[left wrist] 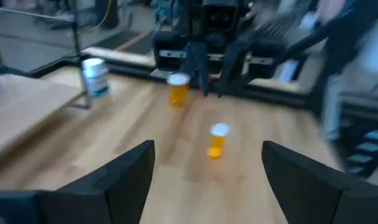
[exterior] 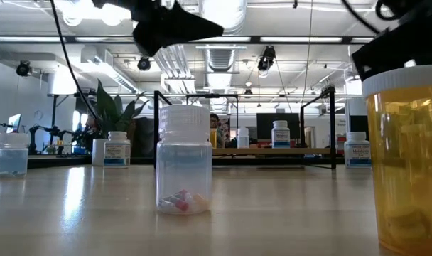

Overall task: Pick and place medicine bottles onto shelf by color
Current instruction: Put the top small orange pill bottle on the shelf aligned with the small orange pill bottle

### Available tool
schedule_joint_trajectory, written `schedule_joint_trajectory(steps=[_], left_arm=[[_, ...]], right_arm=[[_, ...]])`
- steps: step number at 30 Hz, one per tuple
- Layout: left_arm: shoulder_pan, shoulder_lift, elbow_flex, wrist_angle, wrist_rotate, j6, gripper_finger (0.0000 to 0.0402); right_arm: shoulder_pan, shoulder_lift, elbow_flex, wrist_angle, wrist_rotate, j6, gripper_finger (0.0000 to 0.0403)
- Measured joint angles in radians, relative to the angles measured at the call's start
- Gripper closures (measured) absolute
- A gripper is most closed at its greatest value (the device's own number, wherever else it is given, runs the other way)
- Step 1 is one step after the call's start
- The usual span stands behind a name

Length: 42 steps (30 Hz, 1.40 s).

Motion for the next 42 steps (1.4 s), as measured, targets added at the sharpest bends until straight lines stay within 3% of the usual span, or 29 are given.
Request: schedule_joint_trajectory(steps=[4,9,12,19,24,28,34,38,42], left_arm=[[-0.035,0.048,-0.067,0.202,-0.004,-0.002,0.0123],[-0.038,0.115,-0.052,0.237,-0.027,-0.004,0.0123],[-0.042,0.152,-0.029,0.236,-0.027,-0.023,0.0123],[-0.043,0.188,-0.015,0.236,-0.026,-0.03,0.0123],[-0.041,0.191,-0.015,0.236,-0.026,-0.03,0.0123],[-0.04,0.191,-0.015,0.236,-0.025,-0.026,0.0123],[-0.04,0.191,-0.015,0.236,-0.024,-0.025,0.0123],[-0.04,0.191,-0.016,0.236,-0.024,-0.023,0.0123],[-0.04,0.191,-0.017,0.236,-0.024,-0.022,0.0123]], right_arm=[[0.055,0.0,0.024,-0.066,-0.021,-0.001,0.034],[0.06,-0.001,0.086,-0.118,-0.067,-0.1,0.034],[0.062,-0.004,0.184,-0.292,-0.06,-0.095,0.034],[0.065,0.049,0.404,-0.949,-0.008,0.241,0.0339],[0.097,0.091,0.44,-1.206,-0.083,0.481,0.0321],[0.125,0.132,0.403,-1.185,-0.14,0.578,0.0274],[0.142,0.259,0.364,-1.053,-0.094,0.548,0.0206],[0.142,0.356,0.364,-0.9,-0.046,0.491,0.0197],[0.142,0.423,0.364,-0.813,0.008,0.479,0.0213]])
